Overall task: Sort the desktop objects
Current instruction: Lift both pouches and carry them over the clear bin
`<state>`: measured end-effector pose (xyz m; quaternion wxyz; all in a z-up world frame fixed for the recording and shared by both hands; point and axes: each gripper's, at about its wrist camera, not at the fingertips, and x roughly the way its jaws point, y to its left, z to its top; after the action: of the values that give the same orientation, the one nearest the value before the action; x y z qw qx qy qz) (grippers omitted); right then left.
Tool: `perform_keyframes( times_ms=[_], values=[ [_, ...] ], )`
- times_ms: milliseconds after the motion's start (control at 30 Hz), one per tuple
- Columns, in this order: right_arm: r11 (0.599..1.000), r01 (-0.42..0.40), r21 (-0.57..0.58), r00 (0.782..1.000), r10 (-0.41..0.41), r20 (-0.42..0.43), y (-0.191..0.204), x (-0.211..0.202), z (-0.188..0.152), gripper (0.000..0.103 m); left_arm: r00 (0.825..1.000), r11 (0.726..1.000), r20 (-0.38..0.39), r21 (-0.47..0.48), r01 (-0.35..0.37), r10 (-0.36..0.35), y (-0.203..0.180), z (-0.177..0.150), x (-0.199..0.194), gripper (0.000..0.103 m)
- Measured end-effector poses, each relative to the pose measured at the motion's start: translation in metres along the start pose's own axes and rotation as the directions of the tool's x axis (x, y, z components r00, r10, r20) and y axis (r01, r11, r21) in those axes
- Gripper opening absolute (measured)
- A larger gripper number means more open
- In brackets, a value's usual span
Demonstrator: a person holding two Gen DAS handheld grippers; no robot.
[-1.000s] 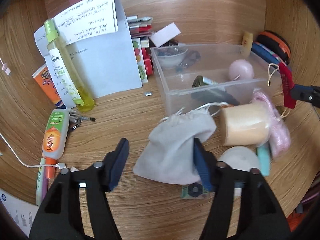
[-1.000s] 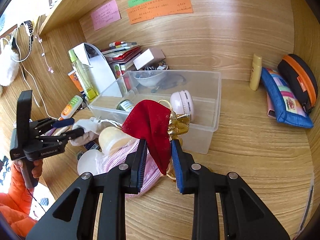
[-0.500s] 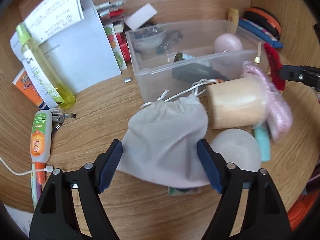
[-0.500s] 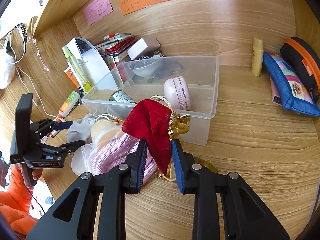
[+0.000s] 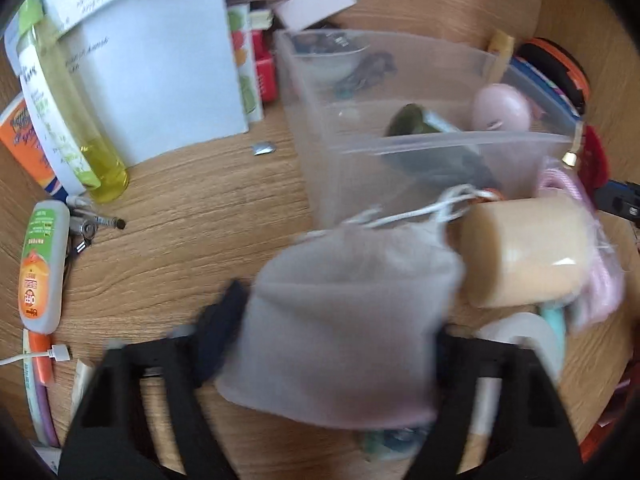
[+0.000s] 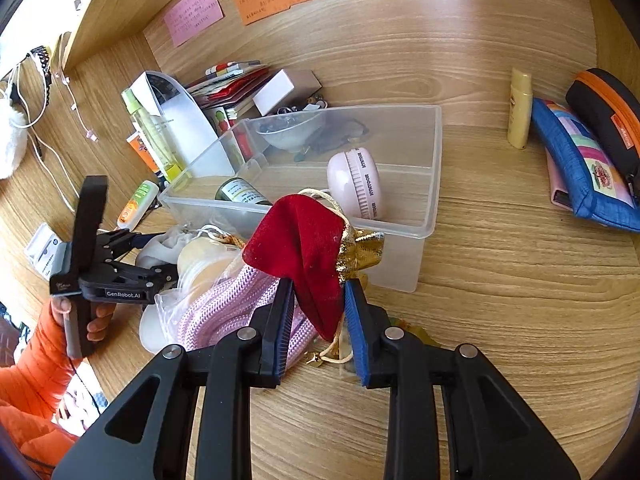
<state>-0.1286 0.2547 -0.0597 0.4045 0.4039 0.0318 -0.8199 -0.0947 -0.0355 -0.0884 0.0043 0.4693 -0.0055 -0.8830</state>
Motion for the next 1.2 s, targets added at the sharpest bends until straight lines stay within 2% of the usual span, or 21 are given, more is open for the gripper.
perform_keyframes(
  times_ms=[100, 200, 300, 533, 900, 1200],
  values=[
    [1.0, -0.006, 0.006, 1.0, 0.006, 0.005, 0.002, 0.0, 0.002, 0.024, 0.998, 0.999, 0.021, 0.007, -0.052, 0.052, -0.006, -0.005, -0.003, 0.061],
    [1.0, -0.008, 0.009, 1.0, 0.008, 0.016, 0.003, -0.005, 0.003, 0.024, 0.998, 0.998, 0.023, -0.022, -0.066, 0.066, -0.004, -0.007, -0.009, 0.058],
    [1.0, -0.004, 0.006, 0.999, 0.004, 0.039, 0.004, -0.012, 0.006, 0.024, 0.993, 0.994, 0.064, -0.043, -0.096, 0.098, 0.0, -0.012, -0.021, 0.058],
    [1.0, -0.003, -0.001, 0.993, 0.003, 0.118, 0.009, -0.028, 0.021, 0.024, 0.983, 0.99, 0.147, -0.107, -0.091, 0.106, 0.016, -0.009, -0.057, 0.057],
    [1.0, -0.005, -0.008, 0.983, 0.006, 0.182, 0.012, -0.036, 0.042, 0.024, 0.955, 0.998, 0.293, -0.06, -0.029, 0.046, -0.007, 0.027, -0.092, 0.057],
    [0.999, -0.003, -0.046, 0.979, 0.012, 0.202, 0.016, -0.032, 0.056, 0.023, 0.945, 1.0, 0.327, -0.031, 0.002, 0.008, -0.024, 0.063, -0.086, 0.057]
  ],
)
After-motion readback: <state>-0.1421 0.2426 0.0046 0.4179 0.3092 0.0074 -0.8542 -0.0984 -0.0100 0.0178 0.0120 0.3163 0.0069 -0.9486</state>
